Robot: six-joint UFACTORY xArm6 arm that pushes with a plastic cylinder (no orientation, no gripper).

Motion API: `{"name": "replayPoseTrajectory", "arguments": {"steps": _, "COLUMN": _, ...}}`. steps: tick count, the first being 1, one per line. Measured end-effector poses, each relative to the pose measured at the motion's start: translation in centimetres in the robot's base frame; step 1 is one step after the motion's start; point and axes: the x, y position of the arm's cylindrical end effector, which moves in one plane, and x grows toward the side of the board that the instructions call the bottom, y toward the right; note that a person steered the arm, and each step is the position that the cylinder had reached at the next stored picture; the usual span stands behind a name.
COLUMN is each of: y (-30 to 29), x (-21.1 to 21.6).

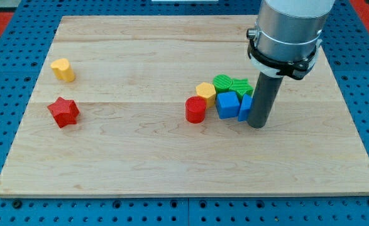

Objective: Move the red star towards the bottom left of the board

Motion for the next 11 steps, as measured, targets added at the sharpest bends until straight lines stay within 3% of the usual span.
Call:
{"name": "replayPoseTrajectory", "arguments": {"steps": 1, "y": -0.6, "x": 2.7}}
{"name": "replayPoseTrajectory", "arguments": {"steps": 2, "y": -8.2, "x": 9.5}}
{"name": "replayPoseTrajectory", "arguments": {"steps": 3, "y": -23.6, "x": 9.7}}
{"name": "replayPoseTrajectory", "arguments": {"steps": 4, "y": -34.1, "x": 3.7}}
{"name": "replayPoseTrajectory", "arguments": {"steps": 5, "y": -39.6, "x": -0.1}}
{"name": "replayPoseTrajectory", "arguments": {"steps": 6, "y": -34.0, "x": -5.3}}
{"name": "replayPoseTrajectory", "arguments": {"steps": 7, "y": -26.2, "x": -2.9}}
{"name": "replayPoseTrajectory", "arguments": {"steps": 8, "y": -34.3, "x": -3.3}}
{"name": "replayPoseTrajectory", "arguments": {"steps": 9, "y": -39.5, "x": -9.0}}
{"name": "replayPoseTrajectory", "arguments": {"steps": 10, "y": -42.4, "x": -11.6}}
{"name": "replayPoseTrajectory", "arguments": {"steps": 11, "y": -42.5, "x": -11.1}}
